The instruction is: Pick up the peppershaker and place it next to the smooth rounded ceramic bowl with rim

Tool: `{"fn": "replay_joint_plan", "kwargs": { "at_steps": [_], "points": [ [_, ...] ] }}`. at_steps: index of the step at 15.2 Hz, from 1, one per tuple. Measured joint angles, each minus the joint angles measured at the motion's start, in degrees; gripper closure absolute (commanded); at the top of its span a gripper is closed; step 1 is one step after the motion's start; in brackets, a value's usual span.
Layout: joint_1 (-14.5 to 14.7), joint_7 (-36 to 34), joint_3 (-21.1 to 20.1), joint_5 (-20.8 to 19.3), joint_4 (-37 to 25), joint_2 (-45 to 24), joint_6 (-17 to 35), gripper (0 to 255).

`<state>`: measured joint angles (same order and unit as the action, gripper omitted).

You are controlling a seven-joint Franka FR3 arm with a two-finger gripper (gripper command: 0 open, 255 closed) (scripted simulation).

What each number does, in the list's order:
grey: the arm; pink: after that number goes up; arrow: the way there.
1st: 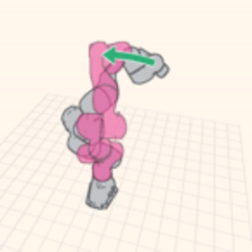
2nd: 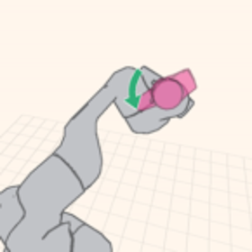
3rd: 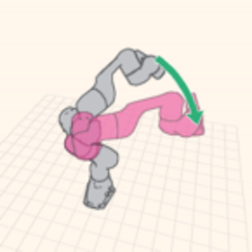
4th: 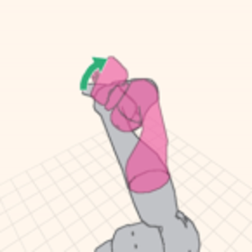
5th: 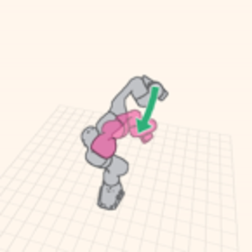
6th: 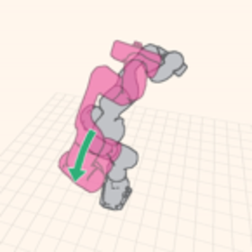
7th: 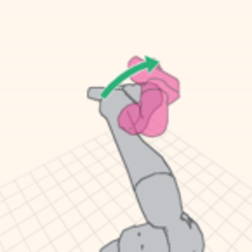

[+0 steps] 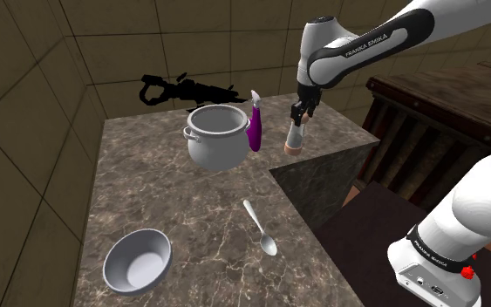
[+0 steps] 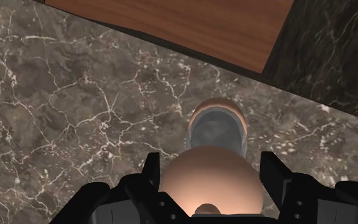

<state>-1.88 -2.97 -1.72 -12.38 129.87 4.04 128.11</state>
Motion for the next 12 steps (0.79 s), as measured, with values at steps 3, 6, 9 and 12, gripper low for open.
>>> {"fn": "replay_joint_plan", "kwargs": {
  "at_steps": [3,6,9,12],
  "points": [
    [0.0,0.0,0.0,0.0,0.0,0.0,0.0,255],
    [0.1,0.4,0.0,0.3,-0.7,0.8,-1.5,255],
    [0.1,0.9,0.0,0.6,-2.0,1.7,-3.6,255],
    [0.2,1.3,-0.1,1.0,-3.2,2.8,-6.0,255]
  ]
}}
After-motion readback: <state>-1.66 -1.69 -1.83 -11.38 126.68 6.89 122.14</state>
